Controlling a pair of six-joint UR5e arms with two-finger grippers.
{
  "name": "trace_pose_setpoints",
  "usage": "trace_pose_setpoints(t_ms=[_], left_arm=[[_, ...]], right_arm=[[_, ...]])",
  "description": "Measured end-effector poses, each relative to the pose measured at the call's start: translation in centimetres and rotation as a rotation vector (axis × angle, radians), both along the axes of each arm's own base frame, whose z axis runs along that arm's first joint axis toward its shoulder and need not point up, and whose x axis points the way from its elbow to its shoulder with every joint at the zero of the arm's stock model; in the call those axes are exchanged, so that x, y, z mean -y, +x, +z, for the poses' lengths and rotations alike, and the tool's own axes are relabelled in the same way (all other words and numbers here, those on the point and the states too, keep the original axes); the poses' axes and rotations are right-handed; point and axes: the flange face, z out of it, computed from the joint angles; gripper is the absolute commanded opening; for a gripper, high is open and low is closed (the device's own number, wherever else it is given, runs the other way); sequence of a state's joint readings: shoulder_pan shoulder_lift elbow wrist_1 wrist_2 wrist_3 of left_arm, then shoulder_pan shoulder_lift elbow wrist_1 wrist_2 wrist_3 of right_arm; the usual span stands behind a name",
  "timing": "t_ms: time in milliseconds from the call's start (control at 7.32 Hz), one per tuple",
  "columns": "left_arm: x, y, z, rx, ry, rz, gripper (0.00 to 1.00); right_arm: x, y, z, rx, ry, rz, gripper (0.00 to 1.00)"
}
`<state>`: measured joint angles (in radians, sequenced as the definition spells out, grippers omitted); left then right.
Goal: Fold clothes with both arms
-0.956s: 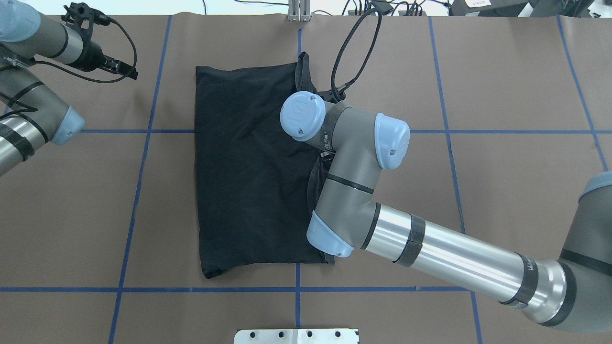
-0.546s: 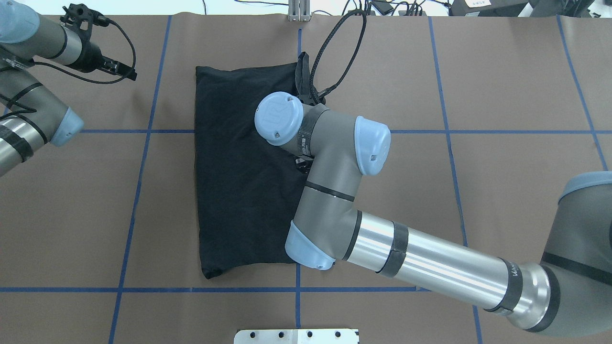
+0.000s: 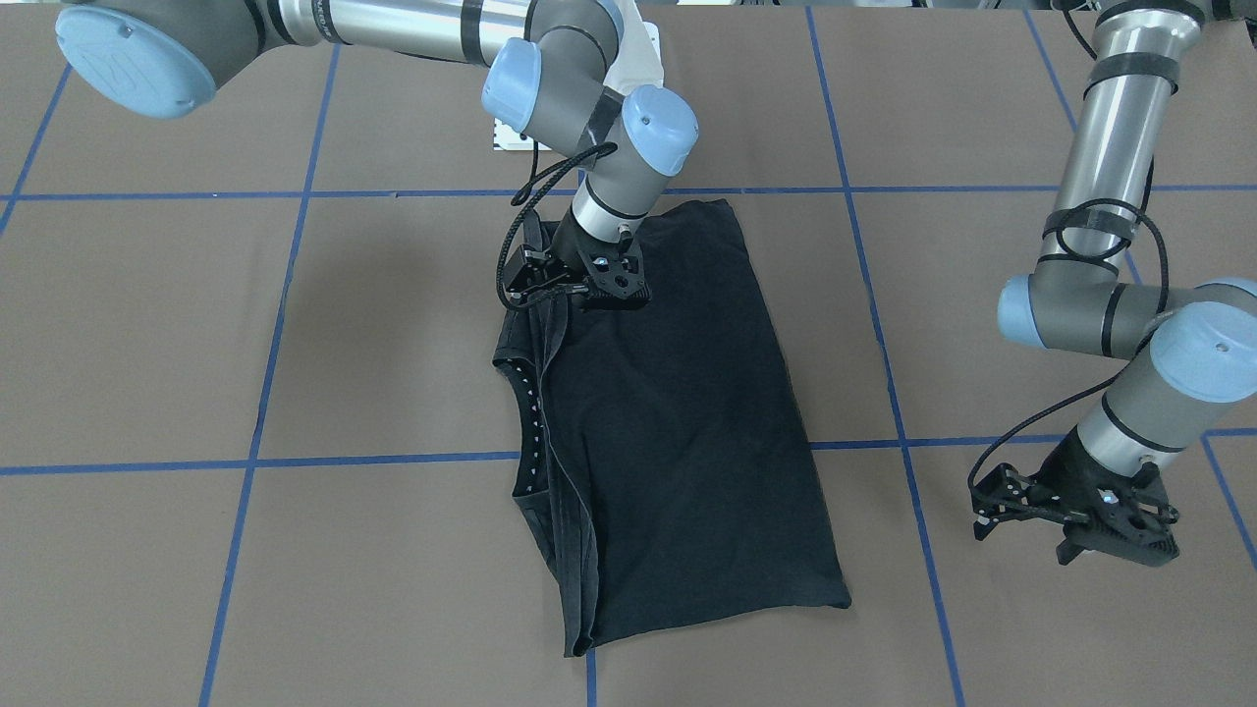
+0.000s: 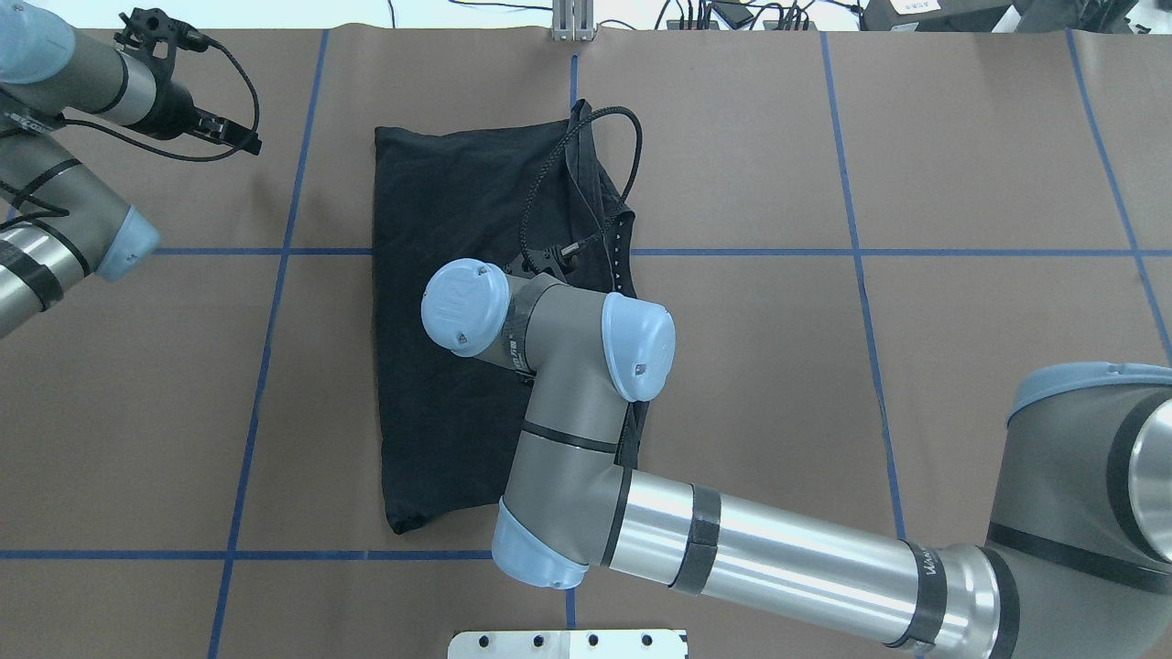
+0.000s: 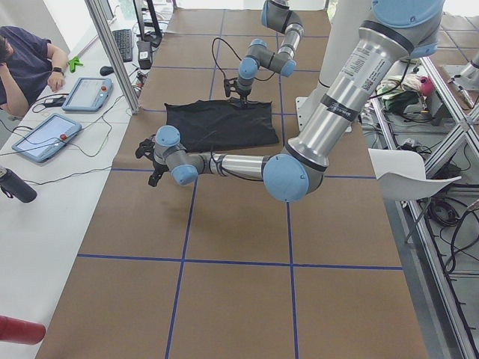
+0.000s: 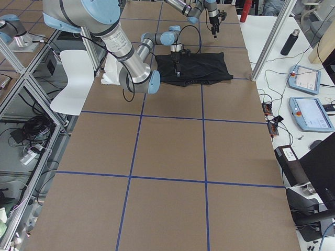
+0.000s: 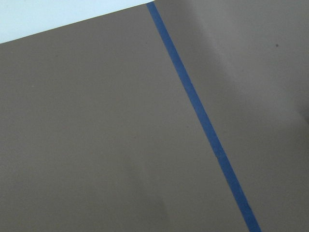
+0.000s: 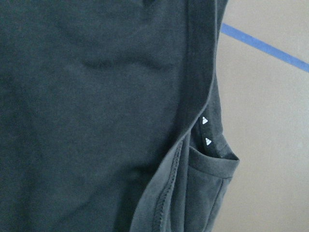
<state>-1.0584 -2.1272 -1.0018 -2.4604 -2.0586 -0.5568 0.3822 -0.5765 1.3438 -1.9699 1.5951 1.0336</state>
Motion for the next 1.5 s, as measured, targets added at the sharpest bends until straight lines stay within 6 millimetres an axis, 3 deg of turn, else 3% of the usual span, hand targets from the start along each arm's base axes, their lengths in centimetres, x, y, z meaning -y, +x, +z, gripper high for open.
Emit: trace_pose_setpoints(t_ms=[819, 1229, 1502], left_arm=[[0.0, 0.1, 0.0, 0.000, 0.000, 0.002, 1.00], [0.0, 0.1, 0.0, 0.000, 0.000, 0.001, 1.00], [0.0, 0.1, 0.0, -0.001, -0.001, 0.001, 1.00]], right_arm=[[-0.9, -0.2, 1.7, -0.130, -0.005, -0.013, 1.00], [0.6, 1.7, 2.0, -0.164, 0.017, -0.034, 1.00], [0.4, 3.5, 3.7, -0.167, 0.036, -0.048, 1.00]])
